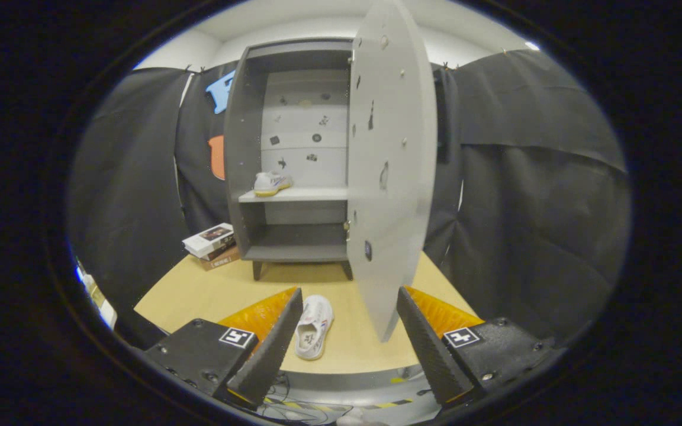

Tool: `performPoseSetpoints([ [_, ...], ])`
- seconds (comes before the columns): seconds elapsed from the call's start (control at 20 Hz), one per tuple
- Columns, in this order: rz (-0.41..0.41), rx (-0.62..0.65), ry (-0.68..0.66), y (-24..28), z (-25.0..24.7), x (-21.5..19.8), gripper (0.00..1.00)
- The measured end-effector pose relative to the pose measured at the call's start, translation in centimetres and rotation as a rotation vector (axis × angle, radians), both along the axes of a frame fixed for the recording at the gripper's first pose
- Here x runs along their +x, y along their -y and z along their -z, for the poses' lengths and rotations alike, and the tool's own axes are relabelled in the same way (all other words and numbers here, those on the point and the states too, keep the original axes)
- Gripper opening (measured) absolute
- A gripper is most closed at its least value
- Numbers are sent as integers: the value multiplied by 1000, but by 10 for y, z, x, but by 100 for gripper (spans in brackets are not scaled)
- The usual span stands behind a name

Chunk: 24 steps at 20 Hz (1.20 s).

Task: Open the shoe cabinet door, grab the shoes and put them into the shoe cabinet, then close the shoe cabinet door.

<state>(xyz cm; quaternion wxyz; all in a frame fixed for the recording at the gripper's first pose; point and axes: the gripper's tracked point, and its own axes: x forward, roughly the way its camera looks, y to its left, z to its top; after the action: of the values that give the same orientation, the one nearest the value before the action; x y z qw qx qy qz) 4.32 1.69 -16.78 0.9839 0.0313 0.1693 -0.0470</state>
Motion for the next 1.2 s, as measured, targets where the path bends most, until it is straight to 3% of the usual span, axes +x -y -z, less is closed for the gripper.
performPoseSetpoints([
  [0.65, -135, 18, -256, -40, 69, -5, 100],
  [1.2, -30, 143, -355, -46, 81, 8, 100],
])
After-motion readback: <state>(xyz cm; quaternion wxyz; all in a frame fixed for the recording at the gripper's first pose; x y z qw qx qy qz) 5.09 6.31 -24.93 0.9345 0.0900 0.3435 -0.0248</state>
